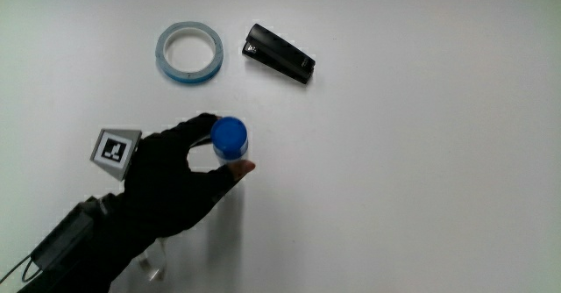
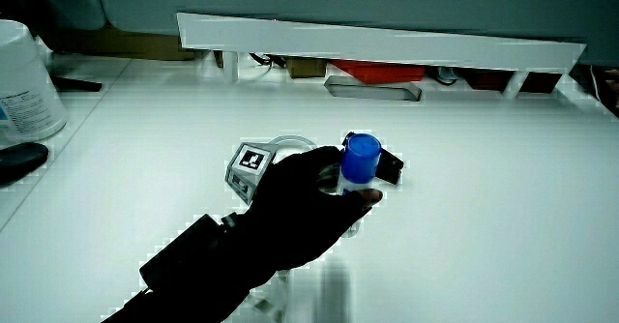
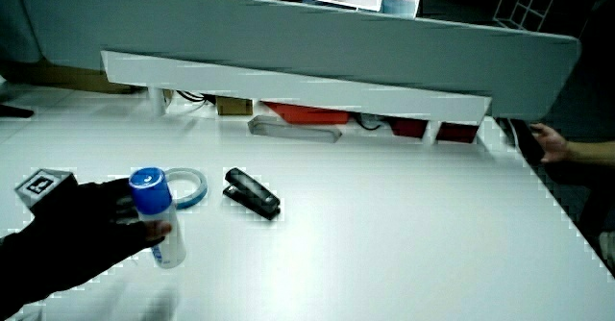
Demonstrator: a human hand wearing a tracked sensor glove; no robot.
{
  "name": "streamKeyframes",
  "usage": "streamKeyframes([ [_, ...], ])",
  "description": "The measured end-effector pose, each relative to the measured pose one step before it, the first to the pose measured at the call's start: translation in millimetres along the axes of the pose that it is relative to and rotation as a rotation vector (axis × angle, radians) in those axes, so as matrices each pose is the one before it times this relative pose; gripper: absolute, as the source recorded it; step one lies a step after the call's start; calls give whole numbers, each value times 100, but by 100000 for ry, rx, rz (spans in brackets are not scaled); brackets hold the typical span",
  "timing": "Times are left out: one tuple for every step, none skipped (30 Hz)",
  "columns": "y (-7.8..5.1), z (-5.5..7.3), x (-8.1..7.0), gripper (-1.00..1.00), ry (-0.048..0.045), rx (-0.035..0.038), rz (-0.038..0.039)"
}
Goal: Place glue
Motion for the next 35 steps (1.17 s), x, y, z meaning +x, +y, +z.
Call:
streamKeyframes([
  [-131,-411,-356,0,-9028,132,-1034],
  [-136,-377,-390,0,-9028,132,-1034],
  [-140,-340,-421,0,-9028,132,-1034],
  [-145,-301,-449,0,-9028,132,-1034],
  [-150,-259,-472,0,-9028,132,-1034],
  [-156,-215,-492,0,-9028,132,-1034],
  [-161,-170,-508,0,-9028,132,-1034],
  [-91,-64,-230,0,-600,-45,1113],
  [-67,-51,-358,0,863,-130,600],
  [-45,-68,-234,0,-433,-291,1230],
  [-15,15,-18,0,-1488,309,-855],
  [-63,26,119,0,581,188,12],
  [20,7,-33,0,-182,4,-1144],
  [5,4,-91,0,259,-464,1620],
  [1,-2,-33,0,-781,664,-170],
  [-8,25,-140,0,-585,-280,348],
  [-6,26,18,0,723,228,-929],
  [-43,39,-318,0,843,25,1060],
  [74,-113,166,0,-2785,-2,-1661],
  [-20,22,-178,-6,1906,-218,1666],
  [37,-3,-15,-12,-401,-148,-884],
  [-12,60,-103,-19,1067,217,-654],
  [-29,-49,195,-25,-2154,-106,1414],
  [13,59,-190,-31,1643,-114,-191],
  [13,-53,127,-38,-1948,285,249],
  [-11,45,-150,-44,1029,-429,457],
  [-16,-95,213,-50,-2667,-732,359],
  [-37,51,-212,-56,1429,-524,-284],
  [-79,31,-100,-62,-559,-1093,1201],
  [-122,55,14,-69,-823,-267,918],
  [-189,100,-149,-75,-1606,-888,1048],
  [-160,129,-14,-81,-415,-585,-173],
  [-173,77,287,-88,-547,-1383,1058],
  [-187,208,-163,-94,2753,-1681,-554],
  [-281,197,-119,-100,2408,-2173,-1424],
])
